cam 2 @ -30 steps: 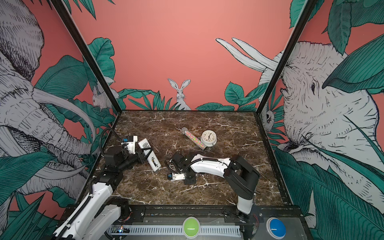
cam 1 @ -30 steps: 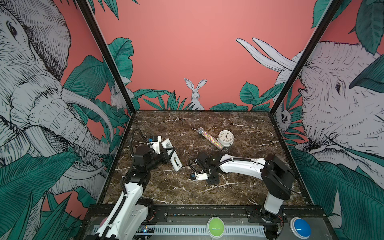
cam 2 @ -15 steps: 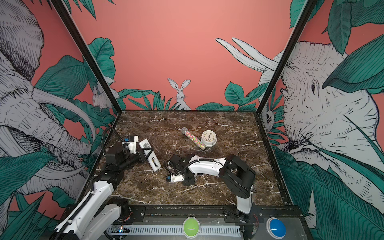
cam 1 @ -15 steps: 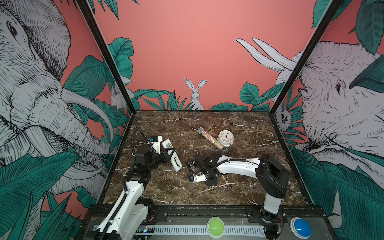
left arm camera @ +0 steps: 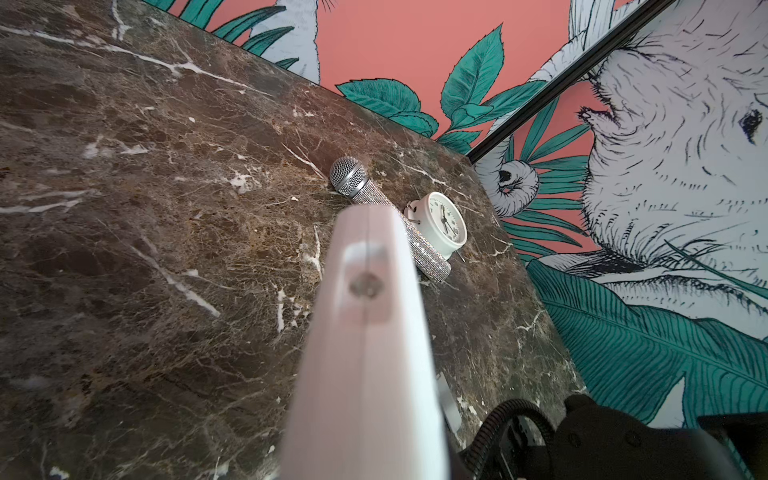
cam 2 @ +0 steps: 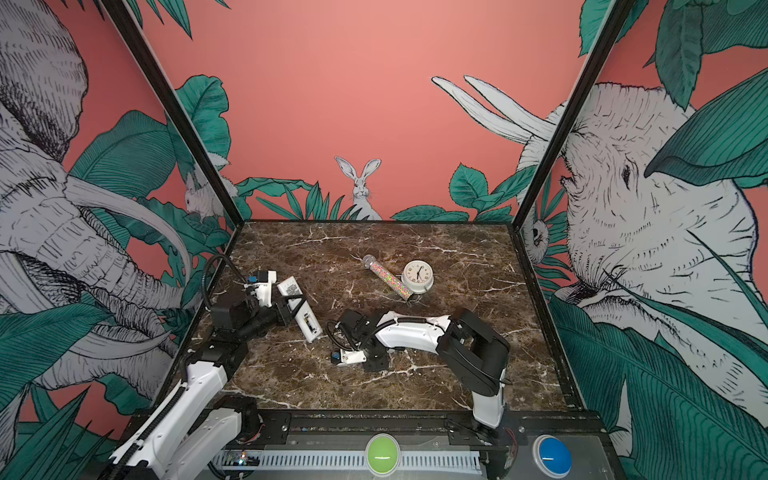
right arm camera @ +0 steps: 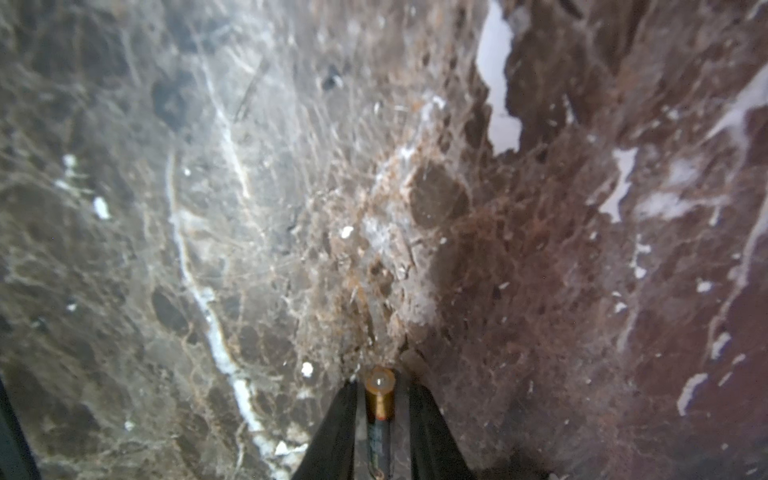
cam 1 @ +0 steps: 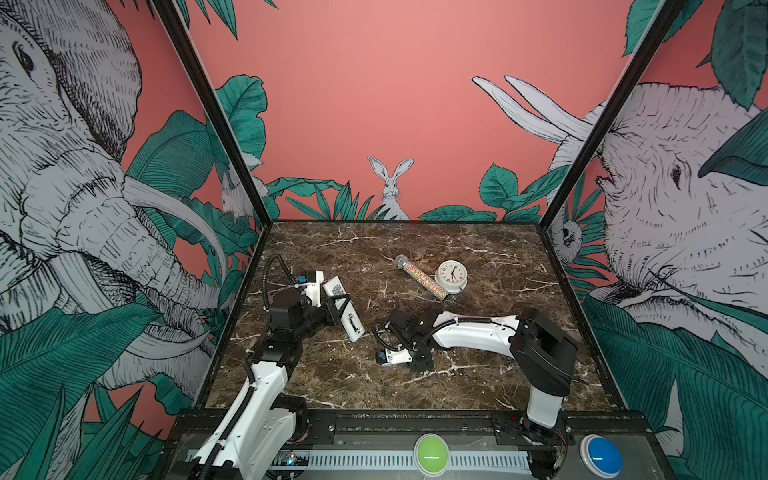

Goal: Load the batteries into the remote control

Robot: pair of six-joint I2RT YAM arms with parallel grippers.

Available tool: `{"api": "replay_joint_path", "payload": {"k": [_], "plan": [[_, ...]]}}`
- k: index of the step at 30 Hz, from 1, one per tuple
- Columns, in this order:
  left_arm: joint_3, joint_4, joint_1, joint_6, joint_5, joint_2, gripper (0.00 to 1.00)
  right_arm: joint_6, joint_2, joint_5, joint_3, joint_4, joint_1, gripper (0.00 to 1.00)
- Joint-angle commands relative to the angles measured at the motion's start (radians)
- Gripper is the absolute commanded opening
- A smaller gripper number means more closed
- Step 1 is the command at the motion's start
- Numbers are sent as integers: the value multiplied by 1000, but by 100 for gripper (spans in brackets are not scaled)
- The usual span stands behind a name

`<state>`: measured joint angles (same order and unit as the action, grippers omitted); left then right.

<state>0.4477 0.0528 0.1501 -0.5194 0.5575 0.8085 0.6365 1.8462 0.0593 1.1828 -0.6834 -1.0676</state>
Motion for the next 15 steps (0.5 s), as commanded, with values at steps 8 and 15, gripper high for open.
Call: {"api": "replay_joint_path", "payload": {"k": [8,15], "plan": [[0,28,1,12,-4,-12,0,-23,-40,3,-7,24,-15,37],[3,15,2,19,-8,-29,0,-159,-191,30,-66,117,-16,41]]}}
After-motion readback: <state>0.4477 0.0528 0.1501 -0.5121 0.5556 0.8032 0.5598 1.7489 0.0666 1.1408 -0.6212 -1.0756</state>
